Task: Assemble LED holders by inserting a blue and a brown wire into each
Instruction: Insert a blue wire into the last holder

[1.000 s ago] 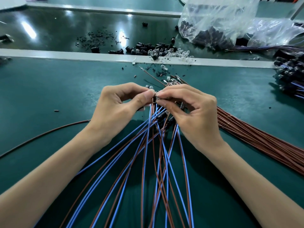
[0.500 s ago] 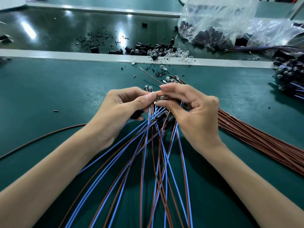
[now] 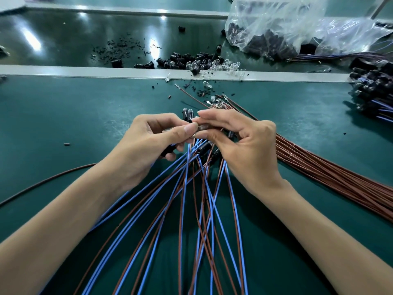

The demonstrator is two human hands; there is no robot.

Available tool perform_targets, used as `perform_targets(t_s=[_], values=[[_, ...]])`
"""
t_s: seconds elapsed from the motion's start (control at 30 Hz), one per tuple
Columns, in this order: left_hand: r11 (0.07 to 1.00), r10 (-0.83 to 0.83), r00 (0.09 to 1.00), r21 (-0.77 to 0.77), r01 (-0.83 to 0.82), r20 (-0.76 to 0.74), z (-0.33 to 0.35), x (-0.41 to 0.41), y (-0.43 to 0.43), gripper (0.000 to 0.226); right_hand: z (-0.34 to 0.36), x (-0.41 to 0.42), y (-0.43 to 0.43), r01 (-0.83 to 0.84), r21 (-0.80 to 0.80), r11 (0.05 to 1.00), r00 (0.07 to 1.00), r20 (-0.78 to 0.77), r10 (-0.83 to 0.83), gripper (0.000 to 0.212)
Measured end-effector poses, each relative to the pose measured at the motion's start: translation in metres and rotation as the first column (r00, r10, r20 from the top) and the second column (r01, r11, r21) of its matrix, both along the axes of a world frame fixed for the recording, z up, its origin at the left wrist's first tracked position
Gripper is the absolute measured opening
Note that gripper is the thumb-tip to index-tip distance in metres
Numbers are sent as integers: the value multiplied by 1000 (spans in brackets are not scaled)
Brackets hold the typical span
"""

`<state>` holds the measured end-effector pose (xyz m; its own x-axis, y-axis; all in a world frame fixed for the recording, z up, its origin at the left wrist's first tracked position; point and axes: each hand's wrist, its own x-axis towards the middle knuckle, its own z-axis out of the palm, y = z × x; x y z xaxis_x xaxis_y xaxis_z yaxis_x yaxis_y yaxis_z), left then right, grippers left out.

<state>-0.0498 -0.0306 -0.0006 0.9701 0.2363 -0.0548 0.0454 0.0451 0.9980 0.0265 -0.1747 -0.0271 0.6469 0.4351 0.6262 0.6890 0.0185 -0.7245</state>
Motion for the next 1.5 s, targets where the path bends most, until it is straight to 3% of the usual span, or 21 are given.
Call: perform_targets(t_s=[0.33, 0.57, 0.83, 0.93, 1.0, 1.17, 1.33, 1.5], values=[[991, -112, 992, 61, 115, -57, 0, -1, 9, 18, 2, 2, -5, 33, -125, 992, 982, 188, -9, 24], [986, -144, 987, 70, 149, -66, -2, -1, 11, 16, 2, 2, -7, -35, -102, 994, 997, 69, 42, 23], [977, -207, 975, 38, 211, -80, -4, 1, 17, 15, 4, 3, -5, -31, -128, 991, 984, 169, 53, 22], [968, -222, 968, 97, 233, -114, 2, 1, 25, 27, 6, 8, -6, -24, -138, 990, 980, 192, 51, 19], [934, -228, 961, 244, 261, -157, 7, 0, 34, 39, 7, 14, -8, -37, -129, 991, 984, 167, 59, 15], [787, -249, 935, 510, 348, -254, 7, -5, 42, 35, 9, 27, -17, -56, -173, 983, 988, 130, 79, 14], [785, -274, 940, 517, 341, -204, 5, -3, 42, 21, 11, 29, -20, -95, -183, 979, 987, 111, 116, 13], [816, -311, 940, 468, 339, -139, 5, -4, 45, 29, 12, 27, -21, -141, -157, 977, 989, 19, 146, 15]])
